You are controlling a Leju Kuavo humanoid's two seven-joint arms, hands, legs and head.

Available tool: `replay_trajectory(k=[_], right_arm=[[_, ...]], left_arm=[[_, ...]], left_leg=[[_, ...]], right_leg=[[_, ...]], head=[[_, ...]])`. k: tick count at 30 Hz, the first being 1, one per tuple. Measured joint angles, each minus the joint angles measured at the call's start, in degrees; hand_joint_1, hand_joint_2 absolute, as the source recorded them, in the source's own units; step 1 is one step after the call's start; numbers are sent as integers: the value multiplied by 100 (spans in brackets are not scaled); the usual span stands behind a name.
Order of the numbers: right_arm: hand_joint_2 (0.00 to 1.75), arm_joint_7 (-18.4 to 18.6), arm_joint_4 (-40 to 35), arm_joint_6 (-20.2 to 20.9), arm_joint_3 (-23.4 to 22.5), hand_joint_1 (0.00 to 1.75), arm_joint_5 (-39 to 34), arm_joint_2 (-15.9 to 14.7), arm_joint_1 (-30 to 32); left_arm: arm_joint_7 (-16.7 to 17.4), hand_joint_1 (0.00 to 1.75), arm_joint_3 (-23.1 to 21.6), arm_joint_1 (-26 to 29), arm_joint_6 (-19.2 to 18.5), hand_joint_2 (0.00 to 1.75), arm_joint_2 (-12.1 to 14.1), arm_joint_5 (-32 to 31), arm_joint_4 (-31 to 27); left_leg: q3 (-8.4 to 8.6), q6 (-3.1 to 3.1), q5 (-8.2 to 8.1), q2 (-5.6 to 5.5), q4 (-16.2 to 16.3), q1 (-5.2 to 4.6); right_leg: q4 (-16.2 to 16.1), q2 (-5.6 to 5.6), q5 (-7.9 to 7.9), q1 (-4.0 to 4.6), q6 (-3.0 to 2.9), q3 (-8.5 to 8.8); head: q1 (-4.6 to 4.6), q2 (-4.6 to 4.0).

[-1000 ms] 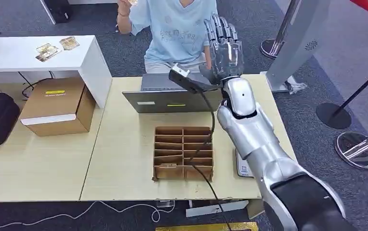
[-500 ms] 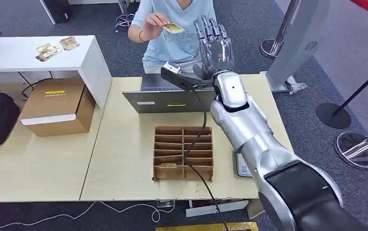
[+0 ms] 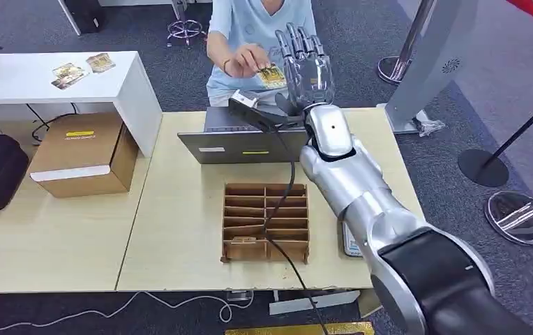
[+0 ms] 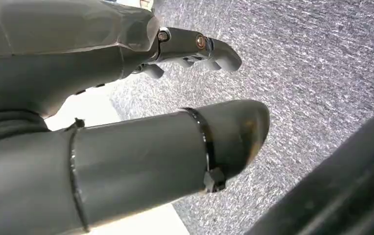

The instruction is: Pass the card to the sensor for recognition and then transmit it.

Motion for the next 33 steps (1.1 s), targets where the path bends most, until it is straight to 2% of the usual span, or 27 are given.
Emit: replay_trajectory(k=[2, 3, 4, 5, 33], right_arm=[[175, -9, 26, -18, 0, 0, -11, 7, -6], [175, -24, 39, -33, -4, 14, -31, 7, -10], [175, -46, 50, -46, -4, 37, -44, 13, -12], [175, -63, 57, -55, -7, 175, -46, 15, -12], [175, -579, -22, -490, -218, 175, -667, 37, 1]], left_arm=[[0, 0, 11, 0, 4, 0, 2, 0, 0], [0, 0, 13, 0, 7, 0, 2, 0, 0], [0, 0, 17, 1, 7, 0, 2, 0, 0], [0, 0, 20, 1, 7, 0, 2, 2, 0], [4, 0, 221, 0, 9, 0, 26, 122, 0]], left_leg=[[0, 0, 0, 0, 0, 0], [0, 0, 0, 0, 0, 0], [0, 0, 0, 0, 0, 0], [0, 0, 0, 0, 0, 0], [0, 0, 0, 0, 0, 0]], right_leg=[[0, 0, 0, 0, 0, 0], [0, -1, 0, 0, 0, 0], [0, -1, 0, 0, 0, 0], [0, 0, 0, 0, 0, 0], [0, 0, 0, 0, 0, 0]], head=[[-2, 0], [0, 0], [-2, 0], [-2, 0], [-2, 0]])
